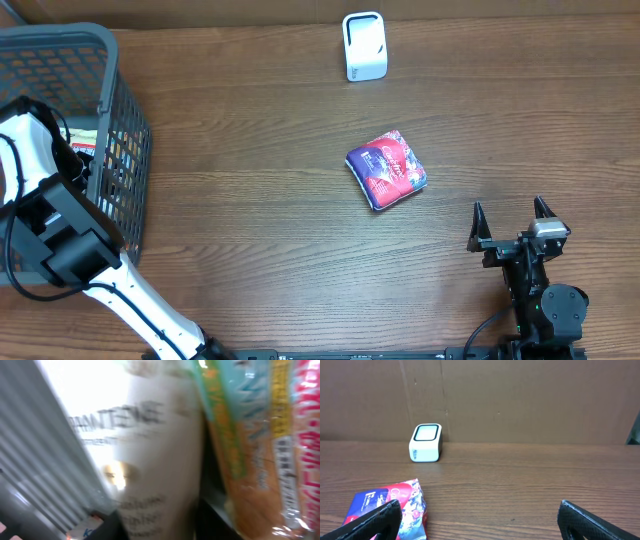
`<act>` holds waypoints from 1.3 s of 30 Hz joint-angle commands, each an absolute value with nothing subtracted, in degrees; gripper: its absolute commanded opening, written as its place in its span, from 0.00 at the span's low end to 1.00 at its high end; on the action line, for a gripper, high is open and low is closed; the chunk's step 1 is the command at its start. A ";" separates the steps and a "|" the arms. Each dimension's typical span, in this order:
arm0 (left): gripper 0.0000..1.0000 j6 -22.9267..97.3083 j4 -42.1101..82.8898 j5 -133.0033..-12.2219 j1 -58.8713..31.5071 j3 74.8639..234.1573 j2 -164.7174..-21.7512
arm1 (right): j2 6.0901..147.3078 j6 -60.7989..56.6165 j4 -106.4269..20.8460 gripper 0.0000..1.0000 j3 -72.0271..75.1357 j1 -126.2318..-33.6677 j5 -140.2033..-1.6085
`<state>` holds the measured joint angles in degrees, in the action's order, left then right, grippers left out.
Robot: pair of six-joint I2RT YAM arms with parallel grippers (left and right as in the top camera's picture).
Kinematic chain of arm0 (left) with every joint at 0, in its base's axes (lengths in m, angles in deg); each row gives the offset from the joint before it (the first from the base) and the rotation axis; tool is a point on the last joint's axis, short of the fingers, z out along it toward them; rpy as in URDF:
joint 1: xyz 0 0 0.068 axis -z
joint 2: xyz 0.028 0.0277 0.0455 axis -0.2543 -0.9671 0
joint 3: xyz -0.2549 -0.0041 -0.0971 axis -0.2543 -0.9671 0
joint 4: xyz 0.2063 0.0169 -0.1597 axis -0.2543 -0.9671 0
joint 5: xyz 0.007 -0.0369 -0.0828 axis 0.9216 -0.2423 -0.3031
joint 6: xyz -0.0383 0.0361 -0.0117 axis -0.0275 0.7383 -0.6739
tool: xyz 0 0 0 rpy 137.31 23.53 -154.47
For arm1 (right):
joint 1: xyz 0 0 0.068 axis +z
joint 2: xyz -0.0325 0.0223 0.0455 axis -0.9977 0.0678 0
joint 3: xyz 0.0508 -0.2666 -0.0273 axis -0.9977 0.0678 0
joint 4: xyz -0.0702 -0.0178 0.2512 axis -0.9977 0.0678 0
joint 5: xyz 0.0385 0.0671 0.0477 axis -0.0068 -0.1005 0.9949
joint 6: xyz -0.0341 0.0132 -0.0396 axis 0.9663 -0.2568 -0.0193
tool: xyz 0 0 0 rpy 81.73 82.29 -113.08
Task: Scan the item barcode
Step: 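Reach the left gripper into the basket and grasp the white Pantene tube, then carry the Pantene tube out and set it beside the Carefree pack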
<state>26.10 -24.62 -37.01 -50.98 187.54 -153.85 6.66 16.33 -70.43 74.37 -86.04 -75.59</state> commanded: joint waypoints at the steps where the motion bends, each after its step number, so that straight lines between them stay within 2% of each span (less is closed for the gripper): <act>1: 0.25 29.60 -24.47 -36.90 -51.09 186.97 -154.34 | 6.16 16.53 -70.89 1.00 74.94 -86.19 -76.34; 3: 0.22 30.43 -24.60 -36.90 -51.09 187.03 -154.18 | 6.16 16.55 -70.89 1.00 74.94 -86.19 -76.34; 5: 0.08 30.60 -25.19 -36.92 -51.13 187.76 -153.99 | 6.16 16.53 -70.89 1.00 74.94 -86.19 -76.34; 6: 0.04 30.60 -25.91 -36.92 -51.13 188.65 -153.90 | 6.16 16.55 -70.89 1.00 74.94 -86.19 -76.34; 17: 0.04 30.60 -40.89 -40.29 -51.02 214.44 -153.79 | 6.16 16.53 -70.89 1.00 74.94 -86.19 -76.34; 23: 0.04 35.74 -42.13 -58.30 -51.00 226.62 -150.55 | 6.16 16.53 -70.89 1.00 74.94 -86.19 -76.34; 28: 0.04 35.74 -40.95 -67.13 -50.54 231.45 -145.11 | 6.16 16.55 -70.89 1.00 74.94 -86.19 -76.34; 35: 0.04 35.76 -41.00 -67.15 -47.57 232.76 -135.54 | 6.16 16.55 -70.89 1.00 74.94 -86.19 -76.34; 39: 0.04 35.80 -41.91 -67.56 -41.74 232.76 -131.01 | 6.16 16.55 -70.89 1.00 74.94 -86.19 -76.34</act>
